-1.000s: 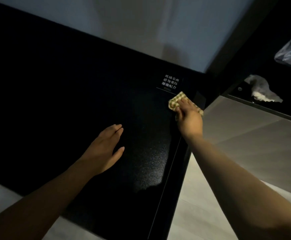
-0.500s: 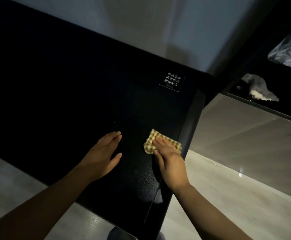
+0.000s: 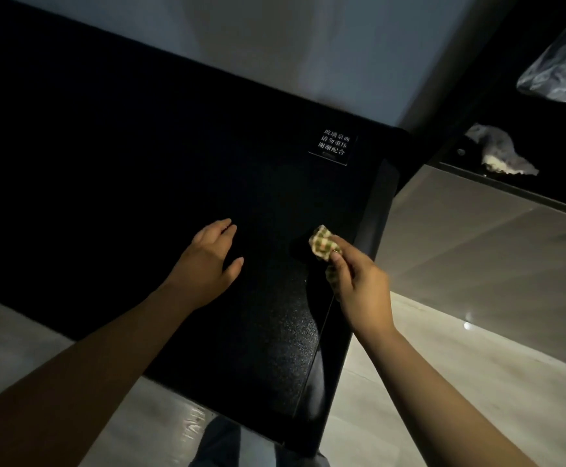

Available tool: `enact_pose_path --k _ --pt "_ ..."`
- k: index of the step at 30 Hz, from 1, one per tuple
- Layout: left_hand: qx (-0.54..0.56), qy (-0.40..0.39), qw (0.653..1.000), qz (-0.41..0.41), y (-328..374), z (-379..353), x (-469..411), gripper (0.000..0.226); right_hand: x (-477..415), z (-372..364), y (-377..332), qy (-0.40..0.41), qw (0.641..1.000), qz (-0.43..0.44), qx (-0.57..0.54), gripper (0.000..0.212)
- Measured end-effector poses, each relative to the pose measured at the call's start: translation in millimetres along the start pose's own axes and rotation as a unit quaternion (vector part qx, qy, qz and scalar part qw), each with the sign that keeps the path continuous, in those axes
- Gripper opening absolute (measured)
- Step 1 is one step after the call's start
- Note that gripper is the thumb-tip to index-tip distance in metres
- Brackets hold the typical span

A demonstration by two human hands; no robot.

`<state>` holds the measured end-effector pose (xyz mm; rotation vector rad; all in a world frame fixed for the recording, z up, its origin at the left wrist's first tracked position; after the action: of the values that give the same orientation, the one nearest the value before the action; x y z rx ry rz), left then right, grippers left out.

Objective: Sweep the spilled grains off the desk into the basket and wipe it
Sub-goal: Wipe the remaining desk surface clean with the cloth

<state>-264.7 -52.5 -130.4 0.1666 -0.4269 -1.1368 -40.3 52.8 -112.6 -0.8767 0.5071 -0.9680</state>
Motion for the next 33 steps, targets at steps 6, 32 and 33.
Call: enact_pose_path --k 6,32,33 --pt "-0.01 -0.031 0.999 -0.021 -7 -1 -11 0.067 0 -14 16 0.019 0.998 -0.048 0.042 0.037" --pt "-0.064 -0.141 0.965 -0.213 -12 -26 16 0.066 77 -62 9 0.074 0.988 -0.095 0.095 0.035" --pt "-0.065 -0.145 0.963 -0.217 -13 -26 17 0.066 87 -68 3 0.064 0.99 -0.083 0.094 0.036"
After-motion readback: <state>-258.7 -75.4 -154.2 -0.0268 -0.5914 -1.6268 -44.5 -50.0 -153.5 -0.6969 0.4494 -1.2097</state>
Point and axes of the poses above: each hand's wrist, its own x-axis away from the middle knuckle, its own z-axis out of the back of the hand, y = z × x, the point moved 5 cm from there along -x, towards the middle knuckle, and after that the axes turned 3 degrees about -y, right-handed, at the moved point
